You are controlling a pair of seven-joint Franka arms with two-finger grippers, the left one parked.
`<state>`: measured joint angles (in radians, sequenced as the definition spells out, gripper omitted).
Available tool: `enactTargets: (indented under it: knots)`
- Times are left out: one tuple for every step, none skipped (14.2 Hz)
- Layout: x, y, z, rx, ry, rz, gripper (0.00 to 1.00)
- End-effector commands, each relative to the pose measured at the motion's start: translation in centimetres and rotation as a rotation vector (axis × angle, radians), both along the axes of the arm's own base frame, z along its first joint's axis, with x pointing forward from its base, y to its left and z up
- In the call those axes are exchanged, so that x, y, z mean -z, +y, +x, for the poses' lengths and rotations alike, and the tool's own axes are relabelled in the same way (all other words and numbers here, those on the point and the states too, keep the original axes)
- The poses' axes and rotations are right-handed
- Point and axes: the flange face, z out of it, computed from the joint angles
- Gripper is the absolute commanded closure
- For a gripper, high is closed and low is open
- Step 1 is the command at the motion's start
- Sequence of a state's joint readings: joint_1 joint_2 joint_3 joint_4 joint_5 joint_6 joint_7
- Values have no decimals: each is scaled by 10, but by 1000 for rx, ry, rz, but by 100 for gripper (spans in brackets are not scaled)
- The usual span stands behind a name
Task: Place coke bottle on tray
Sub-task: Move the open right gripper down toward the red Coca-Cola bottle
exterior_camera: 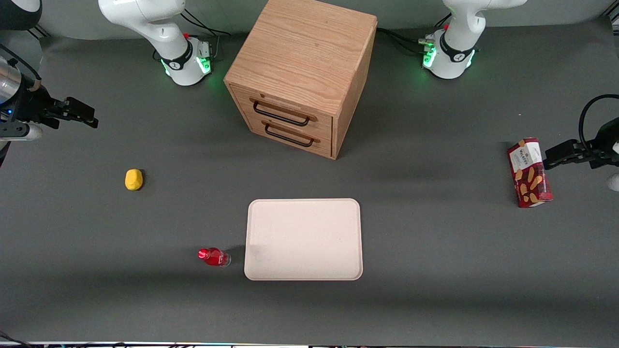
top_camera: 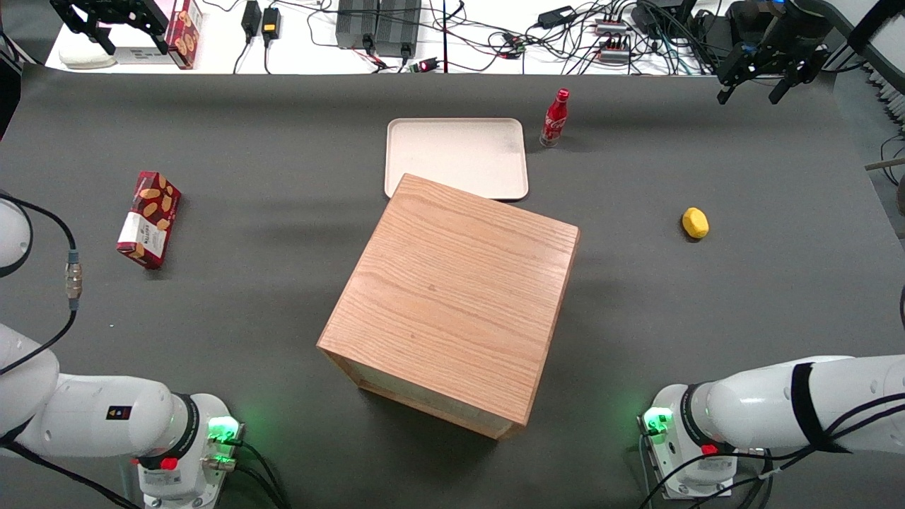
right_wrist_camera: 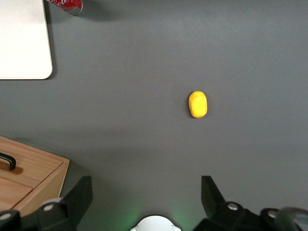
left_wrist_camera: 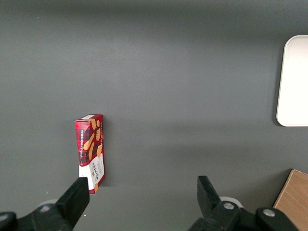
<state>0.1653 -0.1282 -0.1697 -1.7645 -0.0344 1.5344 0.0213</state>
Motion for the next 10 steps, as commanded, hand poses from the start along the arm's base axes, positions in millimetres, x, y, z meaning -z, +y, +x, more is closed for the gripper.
enactTargets:
  knots:
    - [-5,-1,3,1,8,-3,0]
    - [1,-1,8,4,14,-4,0]
    - [6,1,18,3,20,-8,0]
    - [11,6,32,2,22,-10,0]
    - [12,12,45,-3,13,-1,0]
    - [13,17,60,-3,1,13,0]
    - [13,25,77,-8,-11,21,0]
    - [14,33,94,-10,-24,42,0]
    - [16,41,108,-13,-34,64,0]
    - [20,49,122,-21,-40,79,0]
